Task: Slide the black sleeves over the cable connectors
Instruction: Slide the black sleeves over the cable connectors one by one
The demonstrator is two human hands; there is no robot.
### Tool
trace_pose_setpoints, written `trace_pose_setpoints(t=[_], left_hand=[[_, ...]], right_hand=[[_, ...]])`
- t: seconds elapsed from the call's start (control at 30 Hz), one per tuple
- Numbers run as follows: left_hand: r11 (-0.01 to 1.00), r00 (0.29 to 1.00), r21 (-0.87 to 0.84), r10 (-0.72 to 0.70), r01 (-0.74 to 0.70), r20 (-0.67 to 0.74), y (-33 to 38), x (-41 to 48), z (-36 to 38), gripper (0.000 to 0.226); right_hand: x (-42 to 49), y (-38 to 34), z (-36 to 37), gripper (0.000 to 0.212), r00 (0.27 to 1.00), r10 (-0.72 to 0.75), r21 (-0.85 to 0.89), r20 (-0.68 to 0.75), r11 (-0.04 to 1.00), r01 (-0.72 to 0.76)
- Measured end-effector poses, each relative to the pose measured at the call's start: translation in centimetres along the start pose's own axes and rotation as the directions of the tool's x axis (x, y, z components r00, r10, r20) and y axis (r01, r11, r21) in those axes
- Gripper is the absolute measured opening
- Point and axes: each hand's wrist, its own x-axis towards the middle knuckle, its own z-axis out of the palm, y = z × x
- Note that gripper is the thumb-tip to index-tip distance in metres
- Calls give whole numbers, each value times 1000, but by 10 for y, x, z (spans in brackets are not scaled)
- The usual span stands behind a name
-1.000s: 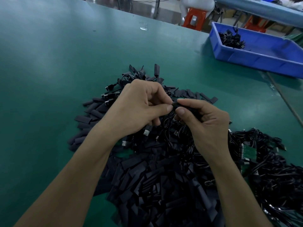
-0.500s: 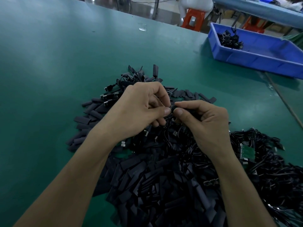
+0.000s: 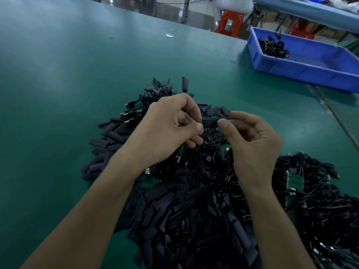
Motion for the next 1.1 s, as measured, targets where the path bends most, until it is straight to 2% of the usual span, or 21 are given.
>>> trace_pose_setpoints(t=[0.1,0.43,0.7,0.87,1.1], left_hand=[[1000,1000,-17,2,-3,-29,1,0,3,23],[996,986,-15,84,-87,-142,4,-2,20,36],[992,964,37,124,-118,-235,3,-2,29,41],[987,964,119,132,-106,-231,3,-1,24,38],[976,952,188,157,-109,-262,5,0,25,34]], right_hand=[[-5,1,5,19,998,-10,23,-67,1000,11],[-15,-5,21,36,992,-45,80,-114,995,54],[-13,-9,24,36,998,-6,145,-69,989,16],[-12,-11,25,40,999,42,174,-25,984,-37],[-13,-14,29,32,998,29,161,-59,987,-19]])
